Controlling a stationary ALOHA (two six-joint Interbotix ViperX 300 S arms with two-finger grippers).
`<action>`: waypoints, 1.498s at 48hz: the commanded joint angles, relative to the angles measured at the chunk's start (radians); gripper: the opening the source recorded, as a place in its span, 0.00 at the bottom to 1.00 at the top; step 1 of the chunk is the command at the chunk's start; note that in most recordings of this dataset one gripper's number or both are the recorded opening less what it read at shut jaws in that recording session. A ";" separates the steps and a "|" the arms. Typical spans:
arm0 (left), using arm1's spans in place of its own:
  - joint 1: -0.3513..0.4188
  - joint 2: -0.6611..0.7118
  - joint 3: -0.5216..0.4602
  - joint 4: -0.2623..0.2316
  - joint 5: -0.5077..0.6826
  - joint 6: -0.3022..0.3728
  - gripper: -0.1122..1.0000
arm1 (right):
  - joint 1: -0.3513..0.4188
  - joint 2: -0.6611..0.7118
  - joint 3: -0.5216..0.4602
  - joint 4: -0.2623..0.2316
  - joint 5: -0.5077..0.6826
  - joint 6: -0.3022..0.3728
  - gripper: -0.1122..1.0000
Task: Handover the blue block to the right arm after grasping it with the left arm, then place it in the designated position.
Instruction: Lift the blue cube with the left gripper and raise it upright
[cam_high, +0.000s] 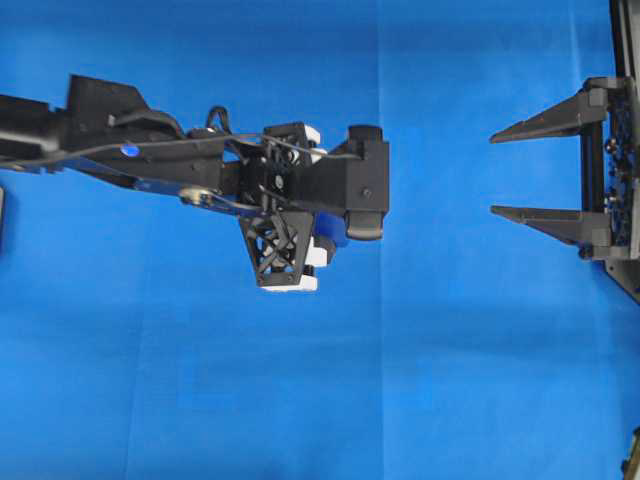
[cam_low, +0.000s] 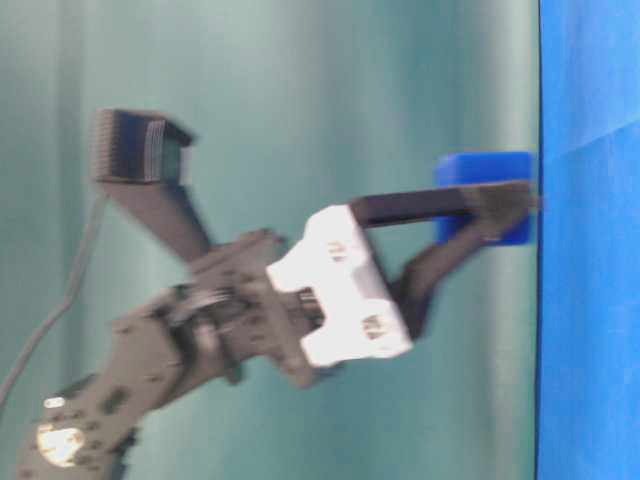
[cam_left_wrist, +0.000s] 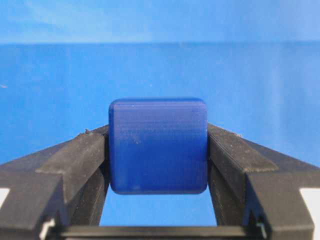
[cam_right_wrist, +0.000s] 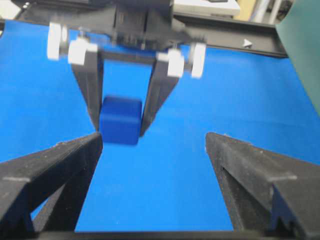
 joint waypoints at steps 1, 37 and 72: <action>-0.002 -0.048 -0.060 0.003 0.043 0.000 0.54 | -0.002 0.006 -0.028 0.002 -0.005 0.000 0.98; 0.008 -0.078 -0.163 0.012 0.160 0.008 0.54 | -0.002 0.006 -0.029 0.002 -0.005 0.000 0.98; 0.009 -0.080 -0.161 0.012 0.156 0.008 0.54 | -0.002 0.006 -0.032 0.002 -0.003 0.000 0.98</action>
